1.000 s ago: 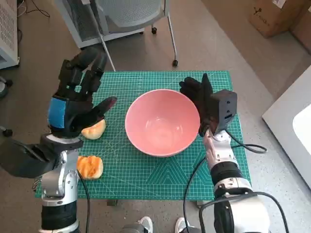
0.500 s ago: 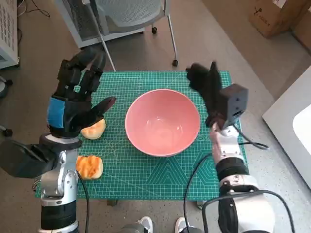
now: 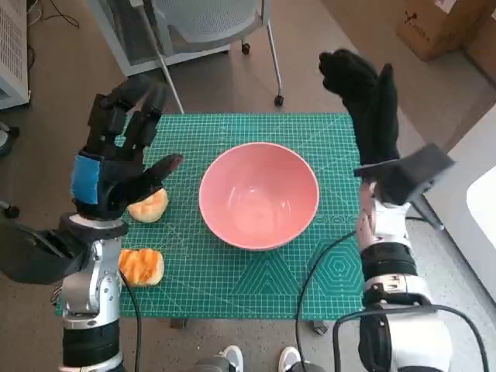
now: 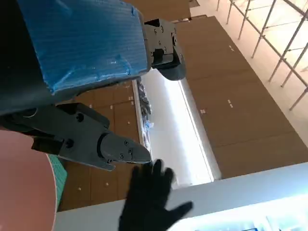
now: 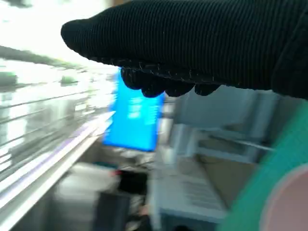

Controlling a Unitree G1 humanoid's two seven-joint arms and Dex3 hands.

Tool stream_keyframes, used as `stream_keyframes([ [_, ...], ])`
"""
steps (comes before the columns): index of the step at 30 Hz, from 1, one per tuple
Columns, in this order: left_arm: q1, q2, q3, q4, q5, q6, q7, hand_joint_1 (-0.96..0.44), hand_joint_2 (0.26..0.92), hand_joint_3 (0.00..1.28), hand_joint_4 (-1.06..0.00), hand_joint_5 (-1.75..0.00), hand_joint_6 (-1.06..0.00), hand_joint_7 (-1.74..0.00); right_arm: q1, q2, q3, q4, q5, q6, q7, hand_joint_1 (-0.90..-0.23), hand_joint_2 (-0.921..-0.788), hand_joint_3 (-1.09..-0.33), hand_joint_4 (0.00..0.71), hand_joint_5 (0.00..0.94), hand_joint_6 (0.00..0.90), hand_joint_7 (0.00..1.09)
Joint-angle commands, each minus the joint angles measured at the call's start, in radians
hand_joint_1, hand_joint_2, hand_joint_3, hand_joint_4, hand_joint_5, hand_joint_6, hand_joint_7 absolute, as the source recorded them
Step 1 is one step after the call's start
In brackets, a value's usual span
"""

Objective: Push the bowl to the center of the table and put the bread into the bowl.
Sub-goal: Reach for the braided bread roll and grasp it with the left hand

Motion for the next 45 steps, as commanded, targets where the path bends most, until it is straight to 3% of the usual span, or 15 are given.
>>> stream_keyframes([
  [1,-0.002,0.030,0.013,-0.054,0.000,0.011,-0.002,-0.35,0.921,0.11,-0.22,-0.03,-0.01,-0.78,0.044,-0.015,-0.004,-0.039,0.044,-0.014,0.073,-0.539,-0.921,-0.632,0.321,0.000,0.470,0.00],
  [11,0.045,0.168,0.066,-0.132,0.048,0.005,-0.052,-0.40,0.919,0.08,-0.20,-0.02,0.00,-0.72,0.075,-0.024,-0.004,-0.092,0.084,-0.032,0.118,-0.550,-0.921,-0.621,0.309,0.000,0.469,0.01],
  [16,0.113,0.319,0.104,-0.229,0.167,0.031,-0.098,-0.42,0.896,0.06,-0.19,-0.01,0.00,-0.61,0.076,-0.027,-0.006,-0.086,0.094,-0.026,0.123,-0.555,-0.921,-0.612,0.312,0.002,0.481,0.01],
  [17,0.125,0.342,0.109,-0.247,0.183,0.042,-0.106,-0.41,0.879,0.05,-0.16,0.00,0.00,-0.56,0.076,-0.027,-0.005,-0.085,0.095,-0.025,0.124,-0.558,-0.921,-0.611,0.313,0.002,0.483,0.01],
  [18,0.148,0.384,0.121,-0.285,0.210,0.069,-0.122,-0.34,0.806,0.04,-0.16,-0.01,-0.02,-0.54,0.076,-0.027,-0.005,-0.085,0.097,-0.023,0.123,-0.560,-0.921,-0.611,0.312,0.001,0.482,0.01],
  [24,0.251,0.571,0.186,-0.473,0.311,0.255,-0.224,-0.34,0.716,0.02,-0.05,0.00,0.00,-0.38,0.074,-0.025,-0.001,-0.077,0.099,-0.018,0.114,-0.563,-0.921,-0.608,0.319,0.004,0.490,0.01],
  [28,0.280,0.628,0.203,-0.557,0.327,0.367,-0.265,-0.31,0.678,0.01,-0.05,0.00,0.00,-0.38,0.069,-0.022,-0.001,-0.072,0.101,-0.014,0.114,-0.560,-0.921,-0.609,0.320,0.004,0.491,0.01],
  [35,0.327,0.694,0.204,-0.694,0.312,0.596,-0.327,-0.11,0.650,0.00,-0.05,0.00,-0.06,-0.40,0.066,-0.011,0.003,-0.068,0.102,-0.002,0.113,-0.573,-0.921,-0.604,0.321,0.003,0.492,0.01],
  [45,0.413,0.738,0.149,-0.710,0.412,0.645,-0.344,0.00,0.653,0.00,-0.09,0.00,-0.25,-0.14,0.064,-0.006,0.007,-0.059,0.099,0.007,0.119,-0.578,-0.921,-0.606,0.322,0.002,0.487,0.01],
])
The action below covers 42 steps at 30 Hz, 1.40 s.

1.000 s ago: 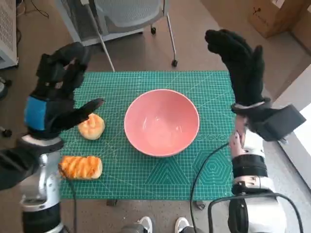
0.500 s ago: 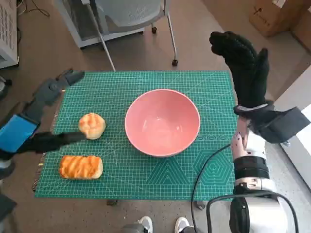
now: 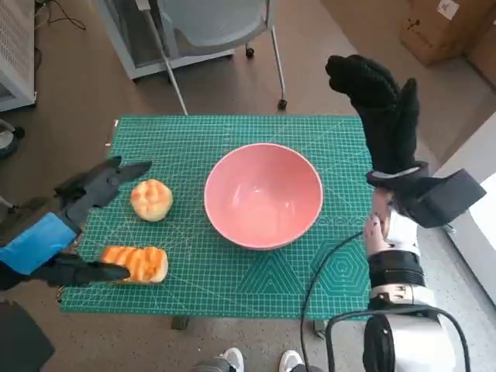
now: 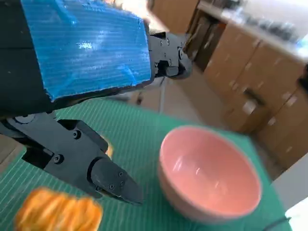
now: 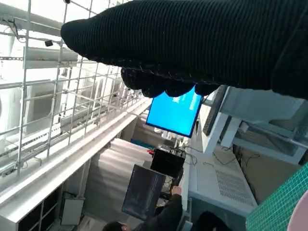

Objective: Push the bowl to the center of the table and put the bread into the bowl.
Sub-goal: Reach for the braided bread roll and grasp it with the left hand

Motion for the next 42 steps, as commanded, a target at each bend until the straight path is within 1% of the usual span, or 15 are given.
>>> stream_keyframes([
  [1,0.047,0.028,-0.036,0.002,0.068,0.004,-0.004,0.00,0.653,0.00,-0.10,0.00,-0.26,-0.13,0.008,0.006,0.003,0.020,-0.002,0.019,0.006,-0.578,-0.921,-0.607,0.322,0.002,0.487,0.01],
  [7,0.099,0.026,-0.084,0.054,0.141,-0.065,0.000,-0.03,0.651,0.00,-0.13,-0.01,-0.31,-0.07,0.008,0.005,0.001,0.025,0.002,0.026,0.012,-0.580,-0.921,-0.609,0.323,0.002,0.486,0.01],
  [16,0.137,-0.009,-0.143,0.218,0.187,-0.290,0.023,-0.08,0.645,0.00,-0.22,-0.02,-0.37,-0.05,0.009,0.006,0.001,0.026,0.004,0.030,0.015,-0.576,-0.921,-0.608,0.323,0.001,0.488,0.01],
  [22,0.137,-0.023,-0.187,0.325,0.230,-0.407,0.038,-0.09,0.643,0.00,-0.27,-0.02,-0.41,-0.04,0.014,0.009,0.002,0.018,0.004,0.033,0.014,-0.573,-0.921,-0.609,0.324,0.001,0.489,0.01],
  [30,0.120,-0.027,-0.267,0.445,0.306,-0.478,0.049,-0.09,0.649,0.00,-0.30,-0.01,-0.42,-0.03,0.015,0.008,-0.001,0.019,0.009,0.038,0.019,-0.570,-0.921,-0.606,0.324,0.001,0.489,0.01],
  [33,0.104,-0.034,-0.317,0.519,0.357,-0.516,0.076,-0.10,0.653,0.00,-0.31,-0.01,-0.43,-0.02,0.016,0.009,-0.003,0.021,0.011,0.039,0.021,-0.567,-0.921,-0.605,0.325,0.001,0.490,0.01],
  [36,0.092,-0.038,-0.341,0.564,0.384,-0.542,0.093,-0.10,0.659,0.01,-0.32,-0.01,-0.44,-0.02,0.016,0.010,-0.004,0.020,0.011,0.040,0.021,-0.566,-0.921,-0.605,0.326,0.001,0.490,0.01],
  [39,0.069,-0.050,-0.381,0.631,0.418,-0.556,0.105,-0.09,0.679,0.01,-0.33,-0.01,-0.45,-0.02,0.020,0.011,-0.004,0.016,0.013,0.043,0.023,-0.565,-0.921,-0.605,0.327,0.002,0.491,0.01],
  [42,0.055,-0.061,-0.402,0.664,0.431,-0.552,0.102,-0.06,0.716,0.03,-0.36,-0.02,-0.46,-0.02,0.020,0.011,-0.005,0.014,0.014,0.044,0.024,-0.565,-0.921,-0.605,0.328,0.002,0.491,0.00],
])
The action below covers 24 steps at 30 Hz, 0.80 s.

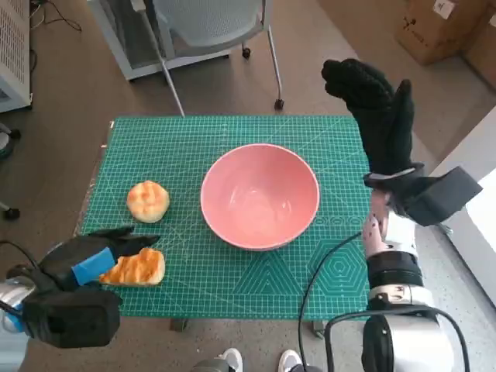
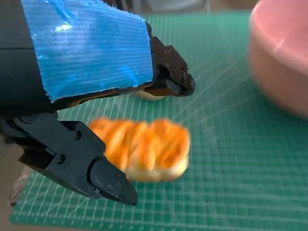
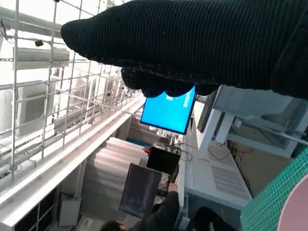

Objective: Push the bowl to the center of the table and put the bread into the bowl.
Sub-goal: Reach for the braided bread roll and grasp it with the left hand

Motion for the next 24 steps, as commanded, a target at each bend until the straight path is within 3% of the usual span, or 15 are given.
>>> stream_keyframes([
  [1,-0.032,-0.019,-0.044,0.056,0.034,0.000,0.005,-0.05,0.728,0.03,-0.37,-0.02,-0.47,-0.02,0.020,0.005,-0.003,0.002,0.009,0.020,0.009,-0.565,-0.921,-0.605,0.328,0.002,0.491,0.00],
  [7,-0.047,-0.040,-0.084,0.092,0.075,0.023,0.015,0.04,0.845,0.05,-0.56,-0.04,-0.62,-0.05,0.024,0.004,-0.004,-0.010,0.012,0.023,0.010,-0.581,-0.921,-0.602,0.329,0.002,0.491,0.00],
  [11,-0.045,-0.045,-0.095,0.112,0.104,0.000,0.050,0.06,0.892,0.04,-0.74,-0.08,-0.77,-0.09,0.031,0.004,-0.003,-0.017,0.013,0.024,0.010,-0.587,-0.921,-0.602,0.329,0.002,0.491,0.00],
  [12,-0.045,-0.045,-0.096,0.117,0.110,-0.007,0.060,0.05,0.898,0.05,-0.72,-0.29,-0.74,-0.31,0.032,0.005,-0.003,-0.017,0.012,0.023,0.010,-0.588,-0.921,-0.602,0.329,0.001,0.491,0.00],
  [13,-0.044,-0.045,-0.095,0.128,0.116,-0.026,0.080,0.03,0.906,0.08,-0.67,-0.64,-0.68,-0.65,0.033,0.005,-0.003,-0.018,0.012,0.022,0.010,-0.588,-0.921,-0.602,0.329,0.001,0.491,0.00],
  [15,-0.044,-0.044,-0.091,0.147,0.122,-0.060,0.114,0.01,0.915,0.09,-0.66,-0.99,-0.62,-0.96,0.034,0.005,-0.003,-0.017,0.011,0.021,0.009,-0.585,-0.921,-0.601,0.330,0.002,0.492,0.00],
  [18,-0.048,-0.043,-0.086,0.172,0.124,-0.101,0.153,0.01,0.917,0.07,-0.68,-1.16,-0.64,-1.02,0.035,0.006,-0.003,-0.016,0.010,0.019,0.007,-0.579,-0.921,-0.601,0.330,0.001,0.492,0.00],
  [24,-0.063,-0.039,-0.073,0.204,0.110,-0.156,0.193,0.00,0.920,0.05,-0.69,-1.24,-0.69,-1.01,0.035,0.008,-0.002,-0.014,0.006,0.015,0.002,-0.576,-0.921,-0.603,0.329,0.001,0.491,0.00],
])
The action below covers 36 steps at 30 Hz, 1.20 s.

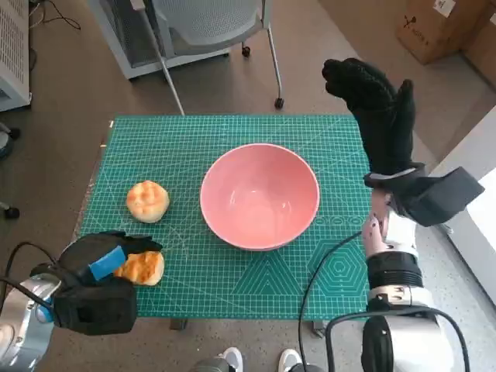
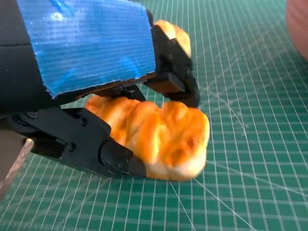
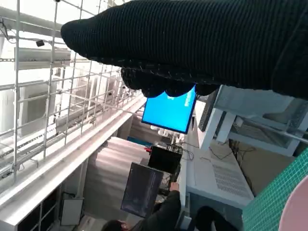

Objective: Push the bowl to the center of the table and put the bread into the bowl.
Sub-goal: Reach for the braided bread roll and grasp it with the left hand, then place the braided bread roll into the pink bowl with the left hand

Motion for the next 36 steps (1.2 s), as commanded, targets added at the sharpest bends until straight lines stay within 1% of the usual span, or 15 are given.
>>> stream_keyframes([
  [1,-0.006,0.002,0.006,0.032,-0.007,-0.038,0.011,0.00,0.920,0.05,-0.68,-1.25,-0.69,-1.02,0.026,0.005,-0.001,0.006,0.001,0.005,-0.002,-0.576,-0.921,-0.603,0.329,0.001,0.491,0.00],
  [7,-0.010,0.009,0.029,0.022,-0.031,-0.061,0.007,0.00,0.920,0.06,-0.65,-1.27,-0.68,-1.04,0.028,0.007,-0.001,0.008,-0.001,0.000,-0.004,-0.575,-0.921,-0.603,0.328,0.000,0.490,0.00],
  [11,-0.007,0.014,0.060,-0.019,-0.057,-0.064,-0.009,0.00,0.920,0.07,-0.64,-1.28,-0.69,-1.04,0.031,0.008,-0.002,0.008,-0.001,-0.003,-0.004,-0.579,-0.921,-0.601,0.329,0.001,0.489,0.00],
  [15,-0.001,0.019,0.133,-0.138,-0.124,-0.037,-0.054,0.00,0.920,0.07,-0.64,-1.28,-0.69,-1.04,0.033,0.008,-0.003,0.006,0.002,-0.007,-0.001,-0.582,-0.921,-0.599,0.329,0.001,0.485,0.00],
  [18,-0.008,0.015,0.175,-0.213,-0.157,-0.013,-0.081,0.00,0.918,0.04,-0.67,-1.25,-0.72,-0.99,0.031,0.008,-0.005,0.009,0.003,-0.007,-0.001,-0.585,-0.921,-0.599,0.329,0.000,0.482,0.00],
  [22,-0.050,0.010,0.224,-0.323,-0.189,0.026,-0.107,0.00,0.911,0.02,-0.72,-1.22,-0.77,-0.93,0.027,0.008,-0.006,0.016,0.003,-0.009,-0.002,-0.587,-0.921,-0.599,0.329,0.000,0.478,0.00],
  [24,-0.084,0.008,0.234,-0.354,-0.196,0.038,-0.113,0.00,0.907,0.01,-0.73,-1.20,-0.78,-0.91,0.025,0.007,-0.007,0.019,0.003,-0.009,-0.002,-0.588,-0.921,-0.599,0.329,0.000,0.477,0.00],
  [28,-0.194,0.000,0.224,-0.385,-0.204,0.048,-0.113,0.00,0.902,0.01,-0.76,-1.18,-0.79,-0.89,0.020,0.008,-0.009,0.028,0.002,-0.012,-0.002,-0.585,-0.921,-0.599,0.329,0.000,0.476,0.00],
  [31,-0.305,-0.020,0.183,-0.376,-0.192,0.038,-0.100,0.00,0.901,0.01,-0.77,-1.14,-0.78,-0.94,0.016,0.007,-0.009,0.035,0.000,-0.016,-0.003,-0.583,-0.921,-0.600,0.328,0.000,0.475,0.00],
  [36,-0.461,-0.069,0.104,-0.345,-0.167,0.023,-0.088,0.00,0.901,0.01,-0.77,-1.09,-0.77,-1.00,0.014,0.006,-0.009,0.040,-0.002,-0.022,-0.002,-0.574,-0.921,-0.601,0.328,0.000,0.475,0.00],
])
